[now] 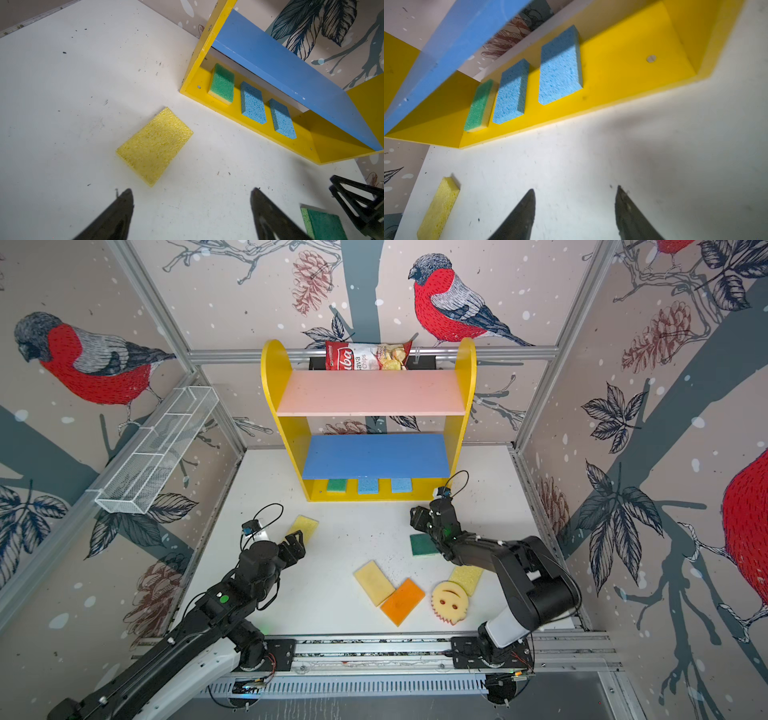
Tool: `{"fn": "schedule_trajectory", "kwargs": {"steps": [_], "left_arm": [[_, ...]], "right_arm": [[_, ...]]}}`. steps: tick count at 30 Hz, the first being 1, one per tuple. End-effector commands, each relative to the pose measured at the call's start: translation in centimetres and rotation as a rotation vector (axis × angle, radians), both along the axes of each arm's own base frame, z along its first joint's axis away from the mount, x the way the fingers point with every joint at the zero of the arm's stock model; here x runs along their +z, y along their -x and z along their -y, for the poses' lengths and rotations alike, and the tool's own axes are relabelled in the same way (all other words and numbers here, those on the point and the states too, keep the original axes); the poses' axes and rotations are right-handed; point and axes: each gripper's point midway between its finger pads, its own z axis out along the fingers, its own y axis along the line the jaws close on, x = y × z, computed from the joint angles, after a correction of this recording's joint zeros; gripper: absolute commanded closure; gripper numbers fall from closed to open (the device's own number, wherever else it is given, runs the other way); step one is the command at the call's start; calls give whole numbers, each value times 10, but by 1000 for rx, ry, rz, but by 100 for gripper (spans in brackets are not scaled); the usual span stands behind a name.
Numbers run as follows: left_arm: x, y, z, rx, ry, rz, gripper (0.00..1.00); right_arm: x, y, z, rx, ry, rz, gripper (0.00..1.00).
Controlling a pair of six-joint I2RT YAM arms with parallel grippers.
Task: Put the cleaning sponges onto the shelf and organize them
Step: 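Move the right gripper to the green scrub sponge while the left gripper approaches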
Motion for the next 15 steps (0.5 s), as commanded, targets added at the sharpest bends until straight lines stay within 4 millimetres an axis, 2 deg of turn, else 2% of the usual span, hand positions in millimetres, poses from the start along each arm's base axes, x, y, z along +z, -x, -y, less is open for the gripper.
{"fn": "schedule_trajectory", "kwargs": {"steps": [1,6,9,15], "left_arm": [[-4,3,-10,33,-32,-5,1],[-1,-1,-12,40,-52,10,2],[-7,-4,-9,21,-62,6,1],[-52,-21,-12,14,-90,-155,3]], "right_arm": [[-3,11,26,-56,55,-14,33],[-1,20,57,-113,120,-17,32],[-4,21,66,-134,119,-38,32],[-6,18,62,-118,96,-48,40]]}}
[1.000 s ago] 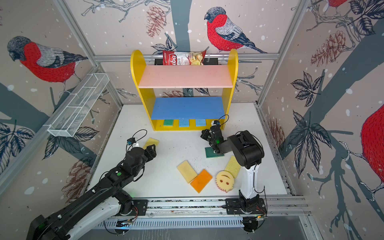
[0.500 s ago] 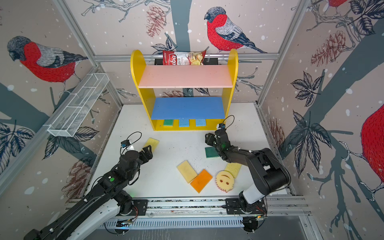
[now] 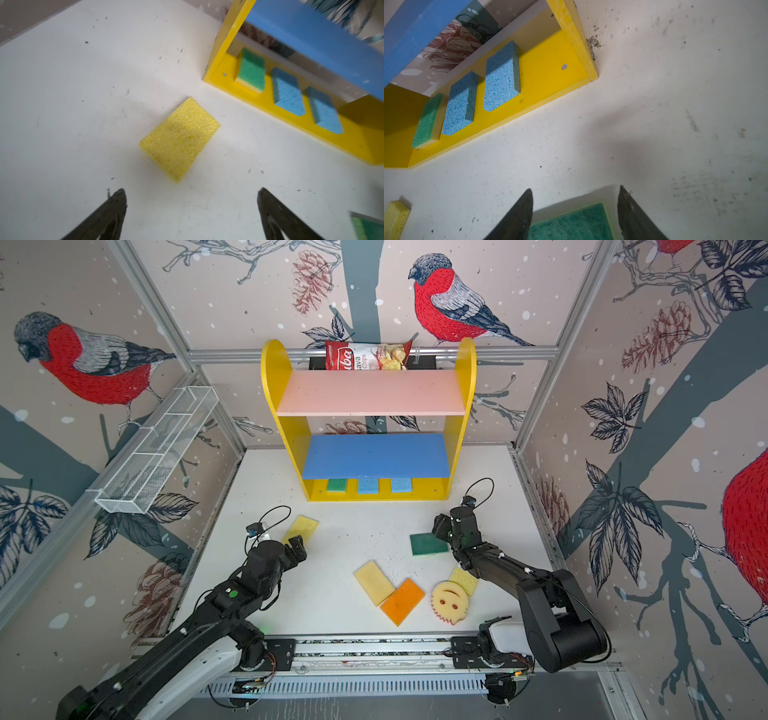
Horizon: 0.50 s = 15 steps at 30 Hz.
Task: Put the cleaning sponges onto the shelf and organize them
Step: 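Move the right gripper to the green scrub sponge while the left gripper approaches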
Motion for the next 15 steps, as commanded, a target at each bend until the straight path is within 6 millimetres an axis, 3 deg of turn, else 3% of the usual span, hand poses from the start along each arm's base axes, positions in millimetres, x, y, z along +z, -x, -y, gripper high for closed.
{"fn": "schedule_trajectory", "kwargs": {"steps": [1,8,15], "left_arm": [[-10,-16,5,-28,40,-49,3],[-12,-44,-7,-4,96,-70,3],[2,-54,12,-100,147,-17,3]], "right_arm": [[-3,-2,-3,21,8,-11,42],[-14,-11,-5,43,40,-62,45],[-34,-8,1,86,34,-169,33]]}}
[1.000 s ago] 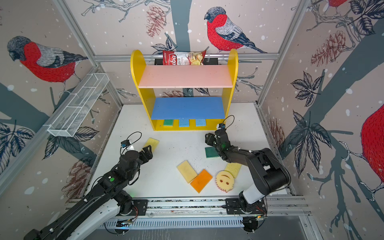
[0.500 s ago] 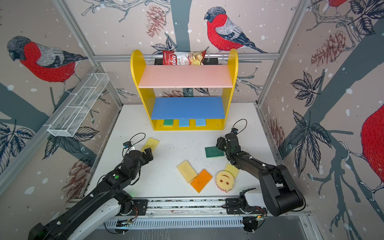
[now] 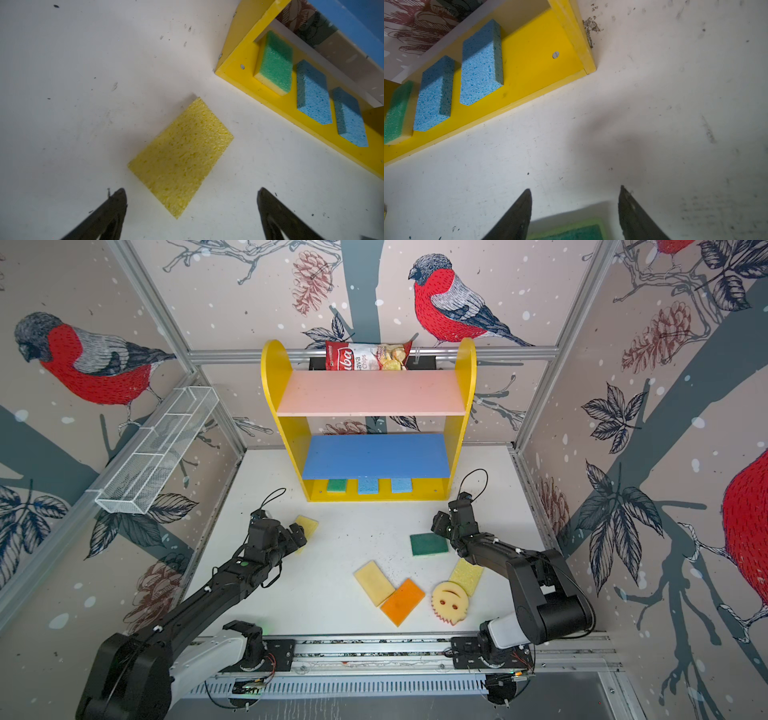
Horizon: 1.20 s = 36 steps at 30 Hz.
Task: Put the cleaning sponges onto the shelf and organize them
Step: 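Move the right gripper to the green scrub sponge while the left gripper approaches, then grasp the green scrub sponge with the right gripper while the left closes in beside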
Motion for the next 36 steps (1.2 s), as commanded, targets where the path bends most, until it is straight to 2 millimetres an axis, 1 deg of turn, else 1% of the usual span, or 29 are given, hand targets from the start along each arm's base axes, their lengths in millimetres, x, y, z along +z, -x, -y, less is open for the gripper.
{"fn": "schedule_trajectory", "kwargs": {"steps": [1,3,5,8,11,14,16,18,19,21,23,24,26,28,31,33,34,36], "left_arm": [[15,-11,18,-88,46,57,3],[13,-11,23,-111,59,49,3],[11,-12,26,-118,75,44,3],[11,-14,34,-144,112,46,3],[12,-18,41,-165,133,49,4],[13,-19,51,-198,140,39,4],[15,-18,56,-213,133,40,4],[15,-17,60,-223,124,38,4],[16,-15,62,-229,124,36,4],[17,-13,64,-236,124,37,4],[18,-10,64,-241,120,43,4],[17,-9,63,-242,117,46,4],[13,-7,64,-246,119,43,5],[11,-7,69,-266,135,42,9],[6,-10,81,-299,145,40,11],[4,-14,89,-322,160,33,11],[3,-16,95,-339,170,28,12],[1,-20,106,-372,191,22,12]], "right_arm": [[-14,11,-4,64,-11,-75,33],[-20,17,-8,91,-29,-95,35],[-20,24,-21,133,-55,-95,37],[-18,28,-41,175,-59,-90,40],[-13,30,-77,240,-92,-80,41],[-5,27,-123,312,-134,-62,41],[1,24,-159,368,-181,-52,40],[9,22,-190,420,-215,-29,38],[15,19,-203,439,-224,-15,38],[26,14,-216,455,-229,5,37],[37,11,-212,440,-213,27,36],[41,11,-206,426,-190,38,35],[39,15,-185,383,-124,31,34],[29,25,-155,320,-55,-8,34],[6,47,-117,231,-31,-109,33],[-7,63,-106,205,-49,-158,33],[-11,70,-104,199,-63,-175,34],[-17,80,-109,200,-94,-196,34]]}}
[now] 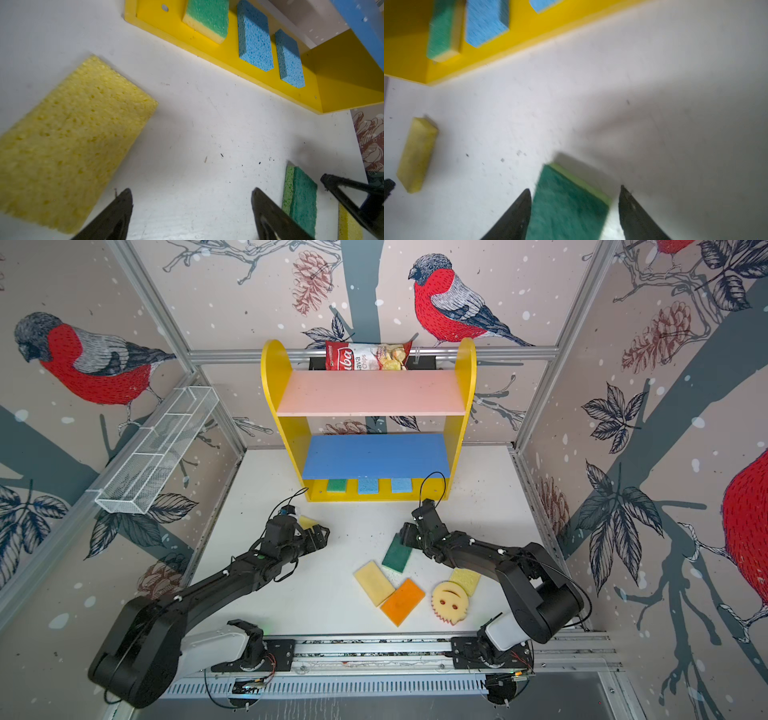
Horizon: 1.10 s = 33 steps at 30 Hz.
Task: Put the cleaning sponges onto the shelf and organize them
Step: 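Grasp the green scrub sponge with the right gripper while the left closes in beside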
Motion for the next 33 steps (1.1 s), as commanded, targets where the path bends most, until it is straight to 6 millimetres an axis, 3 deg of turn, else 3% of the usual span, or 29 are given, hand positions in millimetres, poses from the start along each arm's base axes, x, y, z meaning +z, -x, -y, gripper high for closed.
{"fn": "schedule_trajectory", "kwargs": {"steps": [1,5,8,10,12,14,18,26,29,33], "left_arm": [[17,-15,23,-67,65,67,13],[14,-18,31,-86,82,58,14],[14,-15,30,-94,81,57,14],[13,-12,26,-84,65,57,14],[11,-8,23,-79,55,54,14],[11,-4,20,-74,52,53,14],[14,-1,17,-62,53,66,15],[51,2,35,-139,176,175,15],[73,3,45,-177,260,231,11],[96,3,53,-205,334,290,9]], "right_arm": [[-8,14,-5,-29,-44,-57,34],[-15,11,-26,5,-65,-76,35],[-23,5,-40,26,-74,-98,41],[-26,0,-48,40,-84,-102,52],[-27,-7,-56,53,-83,-96,72],[-21,-14,-63,62,-85,-75,84],[3,-31,-82,105,-101,4,99],[77,-52,-117,194,-211,199,100],[102,-50,-133,247,-249,259,100],[122,-42,-154,317,-269,298,100]]}}
